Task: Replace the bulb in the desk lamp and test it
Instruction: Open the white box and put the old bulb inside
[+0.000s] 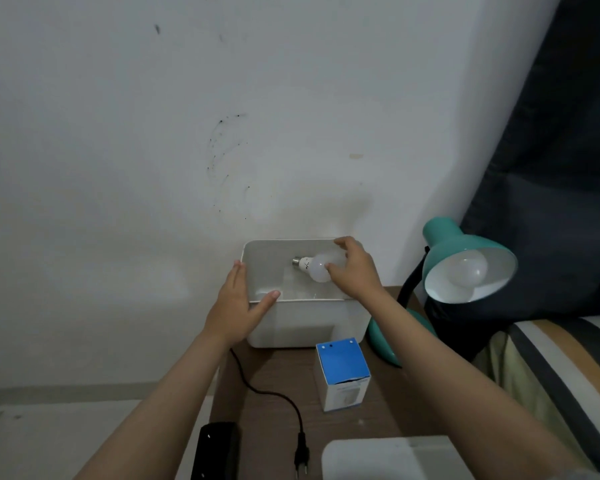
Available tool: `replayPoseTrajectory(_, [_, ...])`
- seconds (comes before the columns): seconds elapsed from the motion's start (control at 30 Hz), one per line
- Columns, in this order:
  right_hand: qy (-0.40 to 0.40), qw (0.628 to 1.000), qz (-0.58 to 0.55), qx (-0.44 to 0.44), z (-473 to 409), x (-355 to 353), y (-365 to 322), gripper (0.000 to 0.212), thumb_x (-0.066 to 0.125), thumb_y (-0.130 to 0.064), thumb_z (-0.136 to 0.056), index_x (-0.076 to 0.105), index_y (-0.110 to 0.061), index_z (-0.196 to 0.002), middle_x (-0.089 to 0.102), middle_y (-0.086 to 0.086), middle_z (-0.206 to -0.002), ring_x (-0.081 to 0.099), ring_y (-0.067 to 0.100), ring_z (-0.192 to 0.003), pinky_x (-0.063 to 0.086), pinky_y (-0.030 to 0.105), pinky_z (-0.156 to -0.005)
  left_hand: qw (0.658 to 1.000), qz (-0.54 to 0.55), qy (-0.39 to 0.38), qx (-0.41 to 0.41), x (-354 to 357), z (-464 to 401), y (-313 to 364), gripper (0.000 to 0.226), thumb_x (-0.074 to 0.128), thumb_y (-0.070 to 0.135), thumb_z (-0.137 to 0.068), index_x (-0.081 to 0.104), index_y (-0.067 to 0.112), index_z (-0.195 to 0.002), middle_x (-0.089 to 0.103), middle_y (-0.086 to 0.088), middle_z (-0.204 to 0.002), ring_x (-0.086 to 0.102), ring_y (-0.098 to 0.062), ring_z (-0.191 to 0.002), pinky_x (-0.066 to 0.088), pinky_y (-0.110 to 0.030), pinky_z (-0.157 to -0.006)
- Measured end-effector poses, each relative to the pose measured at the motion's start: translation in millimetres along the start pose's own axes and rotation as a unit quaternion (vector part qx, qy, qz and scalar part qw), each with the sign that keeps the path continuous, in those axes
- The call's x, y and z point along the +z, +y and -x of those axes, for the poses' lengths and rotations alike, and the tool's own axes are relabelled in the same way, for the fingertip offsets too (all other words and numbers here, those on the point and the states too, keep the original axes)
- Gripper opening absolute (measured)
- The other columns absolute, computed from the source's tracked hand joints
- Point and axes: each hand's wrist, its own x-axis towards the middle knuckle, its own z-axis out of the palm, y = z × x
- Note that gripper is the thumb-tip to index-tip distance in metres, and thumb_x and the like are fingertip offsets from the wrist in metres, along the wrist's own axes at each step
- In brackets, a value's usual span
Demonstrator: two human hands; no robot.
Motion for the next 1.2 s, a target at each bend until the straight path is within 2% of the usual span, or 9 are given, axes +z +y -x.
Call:
replayPoseTrajectory(0.2, [0.083, 0.989, -0.022, -0.117, 90.8, -33.0, -7.3, 0.038, 0.064, -0.013, -0.084, 0.054, -0.010, -0.121, 0.060, 0.002, -0.117, 0.050, 0.006, -0.105, 0.037, 0.019, -0.090, 0.995, -0.077, 0.022, -0.054, -2.8, 14.1, 21.4, 0.099, 0.047, 0.063, -0.083, 0.001, 0.004, -0.148, 0.001, -0.014, -0.159, 0.004, -0.027, -0.146, 0.010, -0.056, -0.114])
replayPoseTrajectory(0.37, [0.057, 0.991, 0.008, -0.125, 193.9, -47.3, 27.2, 0.034, 0.068, -0.012, -0.081, 0.060, -0.008, -0.114, 0.059, -0.002, -0.105, 0.050, 0.002, -0.096, 0.036, 0.012, -0.085, 0.996, 0.045, 0.062, -0.052, 21.6, 110.0, 51.7, 0.090, 0.056, 0.053, -0.084, 0.012, 0.006, -0.147, 0.014, -0.016, -0.156, 0.012, -0.028, -0.144, 0.016, -0.046, -0.118])
replayPoseTrajectory(0.43, [0.018, 0.993, 0.030, -0.109, 236.6, -50.8, 50.6, 0.034, 0.069, -0.012, -0.080, 0.061, -0.009, -0.112, 0.059, -0.002, -0.105, 0.051, 0.004, -0.097, 0.033, 0.010, -0.083, 0.993, 0.081, 0.055, -0.065, 38.8, 162.3, 63.4, 0.087, 0.060, 0.048, -0.084, 0.016, 0.007, -0.147, 0.016, -0.014, -0.156, 0.012, -0.027, -0.144, 0.016, -0.042, -0.117])
replayPoseTrajectory(0.5, [-0.014, 0.996, 0.048, -0.069, 275.3, -56.0, 77.8, 0.034, 0.068, -0.015, -0.080, 0.060, -0.010, -0.112, 0.060, 0.005, -0.106, 0.056, 0.016, -0.100, 0.034, 0.013, -0.084, 0.991, 0.095, 0.032, -0.094, 55.4, 211.5, 70.8, 0.086, 0.063, 0.045, -0.083, 0.016, 0.010, -0.147, 0.015, -0.010, -0.157, 0.012, -0.024, -0.144, 0.019, -0.042, -0.117])
replayPoseTrajectory(0.67, [-0.065, 0.982, 0.168, 0.063, 345.6, -77.5, 133.8, 0.049, 0.067, -0.029, -0.078, 0.054, -0.013, -0.123, 0.047, 0.018, -0.130, 0.042, 0.036, -0.123, 0.036, 0.038, -0.099, 0.983, 0.102, -0.079, -0.130, 87.9, 303.8, 71.4, 0.063, 0.065, 0.048, -0.080, 0.044, 0.017, -0.130, 0.046, -0.006, -0.134, 0.042, -0.025, -0.127, 0.040, -0.043, -0.104])
replayPoseTrajectory(0.77, [-0.068, 0.968, 0.208, 0.125, 368.1, -87.0, 148.0, 0.060, 0.065, -0.041, -0.079, 0.046, -0.015, -0.130, 0.037, 0.026, -0.135, 0.034, 0.045, -0.123, 0.034, 0.047, -0.100, 0.986, 0.054, -0.105, -0.117, 96.9, 329.0, 76.3, 0.062, 0.065, 0.041, -0.081, 0.045, 0.012, -0.132, 0.041, -0.008, -0.139, 0.035, -0.026, -0.129, 0.034, -0.036, -0.105])
replayPoseTrajectory(0.93, [-0.077, 0.966, 0.186, 0.166, 377.9, -91.2, 147.8, 0.066, 0.064, -0.045, -0.081, 0.041, -0.016, -0.136, 0.034, 0.024, -0.138, 0.030, 0.041, -0.126, 0.034, 0.044, -0.102, 0.988, 0.011, -0.121, -0.100, 102.5, 335.4, 90.9, 0.061, 0.063, 0.039, -0.082, 0.041, 0.012, -0.132, 0.037, -0.010, -0.139, 0.031, -0.030, -0.126, 0.035, -0.041, -0.103])
replayPoseTrajectory(1.03, [-0.068, 0.971, 0.152, 0.170, 376.0, -94.3, 143.5, 0.067, 0.068, -0.044, -0.077, 0.045, -0.017, -0.133, 0.038, 0.022, -0.132, 0.033, 0.039, -0.126, 0.036, 0.042, -0.102, 0.988, 0.047, -0.102, -0.109, 103.1, 336.8, 100.1, 0.049, 0.065, 0.031, -0.083, 0.048, 0.007, -0.123, 0.037, -0.015, -0.137, 0.034, -0.032, -0.126, 0.034, -0.036, -0.102])
replayPoseTrajectory(1.2, [-0.032, 0.984, 0.128, 0.121, 374.3, -99.7, 122.1, 0.064, 0.067, -0.045, -0.079, 0.044, -0.020, -0.134, 0.026, 0.015, -0.140, 0.036, 0.032, -0.128, 0.038, 0.037, -0.102, 0.989, 0.100, -0.049, -0.098, 86.8, 336.6, 108.0, 0.056, 0.068, 0.020, -0.083, 0.044, 0.005, -0.131, 0.024, -0.012, -0.146, 0.030, -0.021, -0.134, 0.031, -0.028, -0.106])
